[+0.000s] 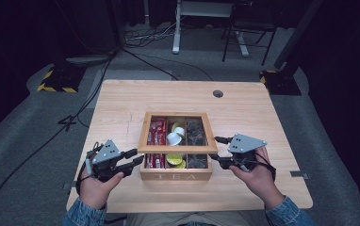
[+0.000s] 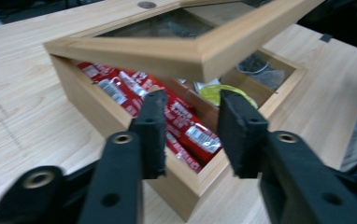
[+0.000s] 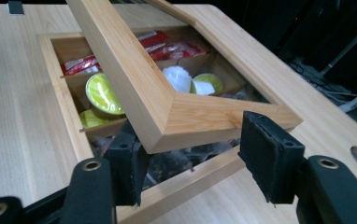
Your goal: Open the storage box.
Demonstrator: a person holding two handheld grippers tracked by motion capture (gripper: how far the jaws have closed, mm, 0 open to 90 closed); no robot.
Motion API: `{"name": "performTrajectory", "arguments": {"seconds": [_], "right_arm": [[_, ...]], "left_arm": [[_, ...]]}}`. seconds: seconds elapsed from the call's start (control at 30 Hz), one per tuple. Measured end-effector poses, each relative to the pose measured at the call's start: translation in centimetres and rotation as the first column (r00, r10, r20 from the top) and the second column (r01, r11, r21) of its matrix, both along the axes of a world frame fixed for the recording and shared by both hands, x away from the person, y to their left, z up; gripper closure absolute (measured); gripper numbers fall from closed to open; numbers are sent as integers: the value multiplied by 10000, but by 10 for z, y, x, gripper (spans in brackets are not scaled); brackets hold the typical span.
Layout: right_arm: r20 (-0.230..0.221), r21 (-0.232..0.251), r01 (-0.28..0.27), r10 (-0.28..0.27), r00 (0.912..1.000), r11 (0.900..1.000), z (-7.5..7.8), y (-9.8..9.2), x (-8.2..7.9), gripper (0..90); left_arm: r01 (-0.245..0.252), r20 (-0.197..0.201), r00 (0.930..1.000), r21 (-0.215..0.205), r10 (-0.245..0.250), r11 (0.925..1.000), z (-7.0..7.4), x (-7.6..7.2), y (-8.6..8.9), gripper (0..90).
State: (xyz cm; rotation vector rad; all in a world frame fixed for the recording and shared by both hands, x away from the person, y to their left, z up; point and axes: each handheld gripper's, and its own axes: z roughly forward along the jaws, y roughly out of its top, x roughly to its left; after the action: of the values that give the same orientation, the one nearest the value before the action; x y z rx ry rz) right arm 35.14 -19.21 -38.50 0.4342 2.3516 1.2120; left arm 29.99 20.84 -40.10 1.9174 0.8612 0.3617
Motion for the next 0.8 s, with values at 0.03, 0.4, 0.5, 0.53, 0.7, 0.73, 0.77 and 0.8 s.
{"name": "performTrajectory", "arguments": {"seconds": [0.03, 0.4, 0.5, 0.53, 0.7, 0.73, 0.77, 0.8], "right_arm": [[78, 2, -29, 29, 10000, 10000, 2, 0, 1, 432], [753, 312, -166, 142, 9971, 9994, 35, 4, 21, 428], [743, 384, -224, 195, 9970, 9990, 42, 5, 29, 431], [726, 407, -233, 203, 9972, 9989, 43, 6, 31, 431], [909, 354, -195, 162, 9957, 9992, 54, 10, 42, 451], [925, 346, -206, 174, 9956, 9992, 56, 11, 45, 453], [920, 335, -220, 189, 9956, 9992, 57, 13, 47, 457], [912, 341, -243, 211, 9956, 9991, 59, 14, 50, 466]], "left_arm": [[-74, 77, 9999, 86, 73, 9999, -1, 0, 1, 579], [-506, 98, 9987, 231, 504, 9985, -5, 0, 8, 439], [-512, 135, 9986, 318, 508, 9982, -6, 2, 9, 432], [-551, 74, 9985, 271, 549, 9981, -7, 2, 8, 431], [-511, 41, 9987, 310, 510, 9982, -8, 6, 9, 430], [-530, 4, 9986, 281, 530, 9982, -8, 6, 9, 430], [-525, 29, 9986, 315, 525, 9981, -9, 7, 9, 429], [-540, -1, 9985, 293, 540, 9981, -9, 7, 9, 429]]}}
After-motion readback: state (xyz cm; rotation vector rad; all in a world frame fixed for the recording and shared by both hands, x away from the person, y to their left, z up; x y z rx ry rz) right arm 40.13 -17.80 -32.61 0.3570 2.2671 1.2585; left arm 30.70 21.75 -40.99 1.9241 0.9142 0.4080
